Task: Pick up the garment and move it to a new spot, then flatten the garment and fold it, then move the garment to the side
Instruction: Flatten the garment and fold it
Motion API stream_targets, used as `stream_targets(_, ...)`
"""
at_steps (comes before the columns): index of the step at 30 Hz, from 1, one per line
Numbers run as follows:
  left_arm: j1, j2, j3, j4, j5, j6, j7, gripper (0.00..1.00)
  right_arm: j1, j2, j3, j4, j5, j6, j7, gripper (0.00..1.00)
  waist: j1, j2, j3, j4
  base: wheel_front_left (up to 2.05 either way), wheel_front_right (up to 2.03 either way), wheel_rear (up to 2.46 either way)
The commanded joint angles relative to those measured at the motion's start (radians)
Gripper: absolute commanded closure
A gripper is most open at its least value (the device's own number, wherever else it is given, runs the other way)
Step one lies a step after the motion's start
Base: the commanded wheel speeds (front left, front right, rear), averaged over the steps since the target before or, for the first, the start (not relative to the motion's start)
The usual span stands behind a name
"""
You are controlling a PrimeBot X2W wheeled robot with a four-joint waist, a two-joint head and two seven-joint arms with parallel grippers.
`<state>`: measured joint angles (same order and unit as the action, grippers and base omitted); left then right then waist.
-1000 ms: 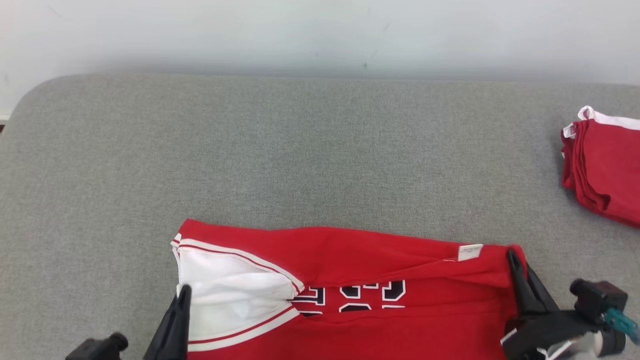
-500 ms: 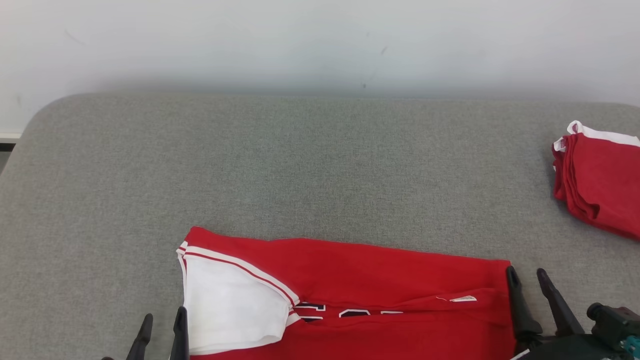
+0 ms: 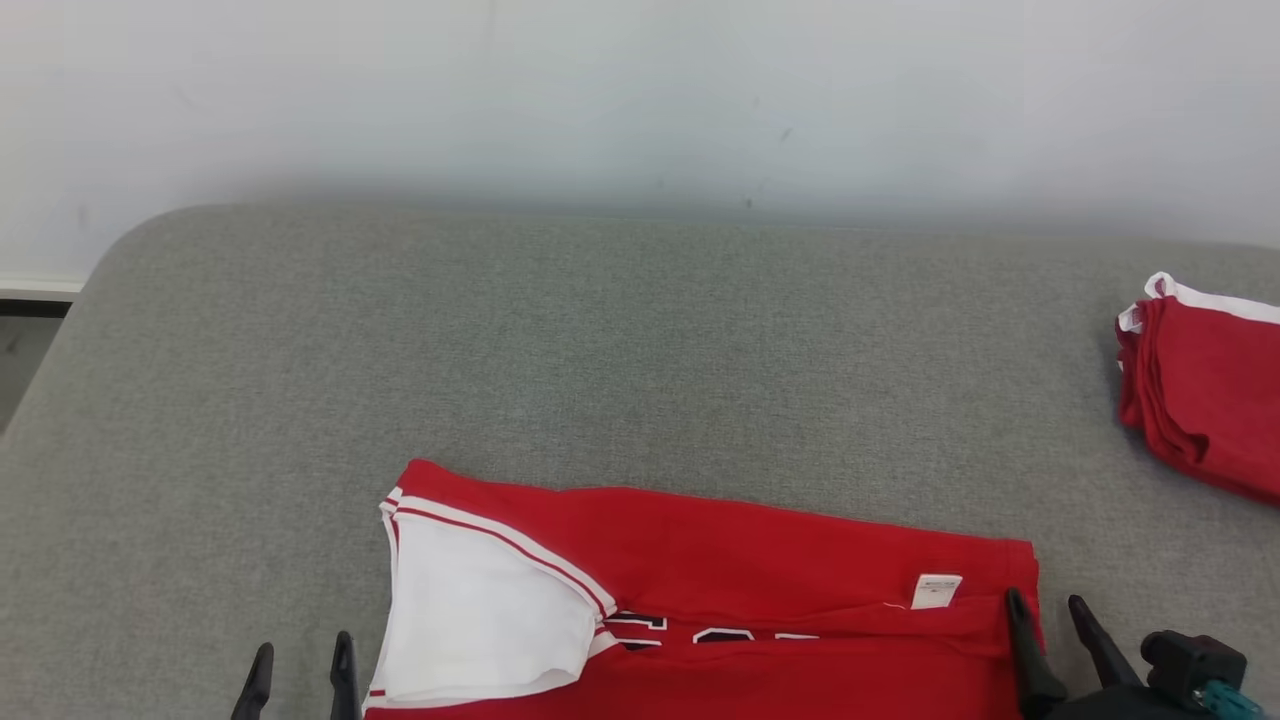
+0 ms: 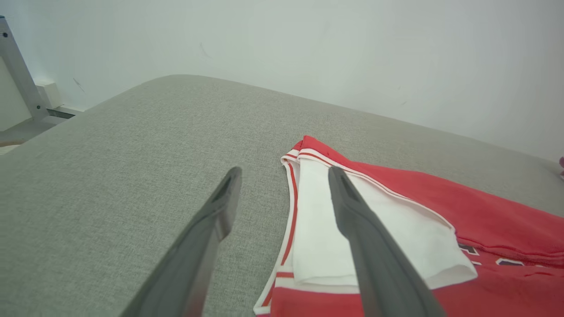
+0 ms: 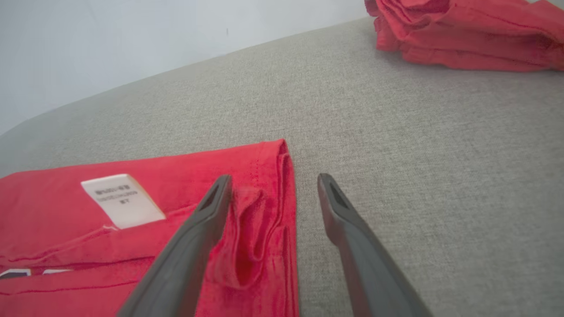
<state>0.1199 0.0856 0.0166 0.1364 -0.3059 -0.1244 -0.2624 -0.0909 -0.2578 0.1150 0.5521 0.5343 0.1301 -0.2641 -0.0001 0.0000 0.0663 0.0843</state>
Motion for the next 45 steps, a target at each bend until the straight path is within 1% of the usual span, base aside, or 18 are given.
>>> stream_targets(1,0.011,-0.009,0.008,-0.007,0.014,-0.005,-0.002,0.0,-0.02,0.006,0.002,0.026,-0.014,0.0,0.0,0.0,0.0001,0.0,-0.003,0.008,0.0,0.0,0.0)
stream_targets(5,0.017,-0.027,0.013,-0.009,0.048,-0.005,-0.002,0.0,-0.059,0.017,0.012,0.125,-0.021,0.0,0.0,0.0,0.0001,0.0,-0.003,0.024,0.0,0.0,0.0)
stream_targets(7,0.016,-0.033,0.004,-0.002,0.046,-0.006,-0.002,0.0,-0.083,0.03,0.032,0.191,-0.013,0.0,0.002,0.0,0.0001,0.0,-0.005,0.032,0.0,0.0,0.0)
stream_targets(9,0.014,-0.034,-0.001,0.0,0.043,-0.006,-0.002,0.0,-0.088,0.034,0.045,0.23,-0.004,0.0,0.006,0.0,0.0001,0.0,-0.006,0.037,0.0,0.0,0.0)
stream_targets(11,0.014,-0.034,-0.003,0.0,0.041,-0.006,-0.002,0.0,-0.092,0.039,0.053,0.244,0.001,0.0,0.01,0.0,0.0001,0.0,-0.007,0.038,0.0,0.0,0.0)
stream_targets(12,0.014,-0.035,-0.004,0.0,0.039,-0.006,-0.002,0.0,-0.099,0.042,0.069,0.27,0.011,0.0,0.014,0.42,0.0001,0.0,-0.007,0.04,0.0,0.0,0.0)
stream_targets(13,0.013,-0.035,-0.003,0.0,0.039,-0.007,-0.002,0.0,-0.101,0.043,0.078,0.274,0.017,0.0,0.013,1.0,0.0001,0.0,-0.007,0.039,0.0,0.0,0.0)
stream_targets(16,0.005,-0.035,0.0,-0.001,0.051,-0.007,-0.002,0.0,-0.116,0.04,0.096,0.282,0.033,0.0,0.011,1.0,0.0001,0.0,-0.003,0.032,0.0,0.0,0.0)
stream_targets(20,-0.005,-0.035,0.001,0.006,0.06,-0.007,-0.002,0.0,-0.131,0.014,0.101,0.277,0.054,0.0,0.006,1.0,0.0001,0.0,-0.006,0.023,0.0,0.0,0.0)
stream_targets(24,0.002,-0.035,-0.005,0.021,0.088,-0.007,-0.002,0.0,-0.131,-0.032,0.069,0.27,0.069,-0.001,0.002,1.0,0.0001,0.0,-0.021,0.016,0.0,0.0,0.0)
stream_targets(29,0.02,-0.035,0.009,0.044,0.117,-0.006,-0.002,0.0,-0.105,-0.088,0.0,0.244,0.061,-0.001,0.0,1.0,0.0001,0.0,-0.047,0.009,0.0,0.0,0.0)
stream_targets(33,0.03,-0.035,0.023,0.057,0.131,-0.006,-0.002,0.0,-0.081,-0.112,-0.034,0.205,0.05,-0.001,0.0,1.0,0.0001,0.0,-0.069,0.004,0.0,0.0,0.0)
stream_targets(38,0.041,-0.036,0.04,0.062,0.126,-0.006,-0.002,0.0,-0.06,-0.083,-0.012,0.118,0.08,-0.001,0.019,1.0,0.0001,0.0,-0.082,-0.003,0.0,0.0,0.0)
stream_targets(42,0.045,-0.036,0.04,0.066,0.123,-0.006,-0.002,0.0,-0.037,-0.038,0.026,0.003,0.147,-0.001,0.081,1.0,0.0001,0.0,-0.09,-0.003,0.0,0.0,0.0)
stream_targets(43,0.045,-0.036,0.04,0.066,0.123,-0.006,-0.002,0.0,-0.037,-0.038,0.026,0.003,0.147,-0.001,0.081,1.0,0.0001,0.0,-0.09,-0.003,0.0,0.0,0.0)
stream_targets(45,0.045,-0.035,0.038,0.069,0.123,-0.006,-0.002,0.0,-0.026,-0.011,0.059,-0.076,0.186,-0.001,0.119,1.0,0.0001,0.0,-0.094,0.001,0.0,0.0,0.0)
